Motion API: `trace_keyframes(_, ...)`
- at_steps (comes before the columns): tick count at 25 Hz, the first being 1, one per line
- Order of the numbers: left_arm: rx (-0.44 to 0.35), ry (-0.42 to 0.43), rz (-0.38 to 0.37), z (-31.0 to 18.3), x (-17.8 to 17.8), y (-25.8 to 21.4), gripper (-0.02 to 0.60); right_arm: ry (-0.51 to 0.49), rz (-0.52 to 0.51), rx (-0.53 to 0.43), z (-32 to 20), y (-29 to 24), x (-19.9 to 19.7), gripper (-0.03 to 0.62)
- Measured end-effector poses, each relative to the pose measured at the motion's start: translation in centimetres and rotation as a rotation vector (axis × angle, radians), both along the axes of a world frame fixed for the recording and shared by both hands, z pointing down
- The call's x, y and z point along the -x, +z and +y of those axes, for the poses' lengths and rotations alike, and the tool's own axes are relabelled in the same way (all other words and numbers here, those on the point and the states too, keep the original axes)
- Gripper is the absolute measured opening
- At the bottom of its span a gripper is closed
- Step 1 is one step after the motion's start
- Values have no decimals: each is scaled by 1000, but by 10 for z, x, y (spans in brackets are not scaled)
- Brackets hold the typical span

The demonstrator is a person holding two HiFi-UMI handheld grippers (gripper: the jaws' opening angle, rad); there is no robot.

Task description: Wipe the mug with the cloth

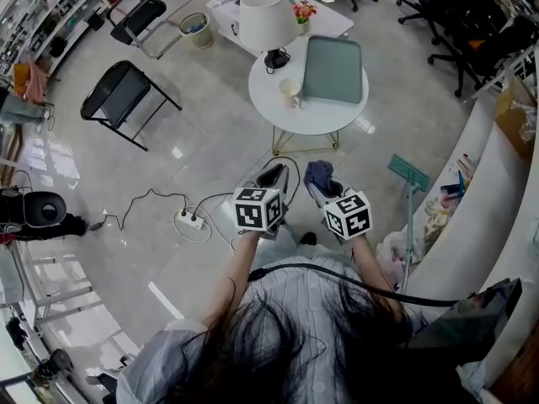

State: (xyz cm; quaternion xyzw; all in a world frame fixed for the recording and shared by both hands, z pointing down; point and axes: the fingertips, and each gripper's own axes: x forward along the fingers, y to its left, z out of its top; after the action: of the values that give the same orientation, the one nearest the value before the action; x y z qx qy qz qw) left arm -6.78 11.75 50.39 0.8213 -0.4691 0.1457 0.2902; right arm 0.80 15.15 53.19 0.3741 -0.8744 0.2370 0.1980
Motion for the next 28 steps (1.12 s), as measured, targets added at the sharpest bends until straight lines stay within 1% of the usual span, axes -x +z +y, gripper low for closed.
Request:
trace_keyframes(3, -9, 4, -5, 5, -9, -4, 49, -10, 4, -13, 5, -4, -7, 86)
trace_keyframes(10, -20, 6, -5, 22, -17, -8, 49, -51, 18, -24, 27, -3, -7, 86)
trace_keyframes(13, -25, 6, -12, 29, -16, -10, 49, -61, 14, -19, 34, -1, -4, 86)
trace_keyframes(18, -20, -4, -16, 37, -11, -9, 49, -59, -26, -13, 40, -6, 0, 86)
trace_keyframes(28, -41, 1, -34, 46, -7, -13, 49, -57, -40, -27, 46, -9, 3, 86)
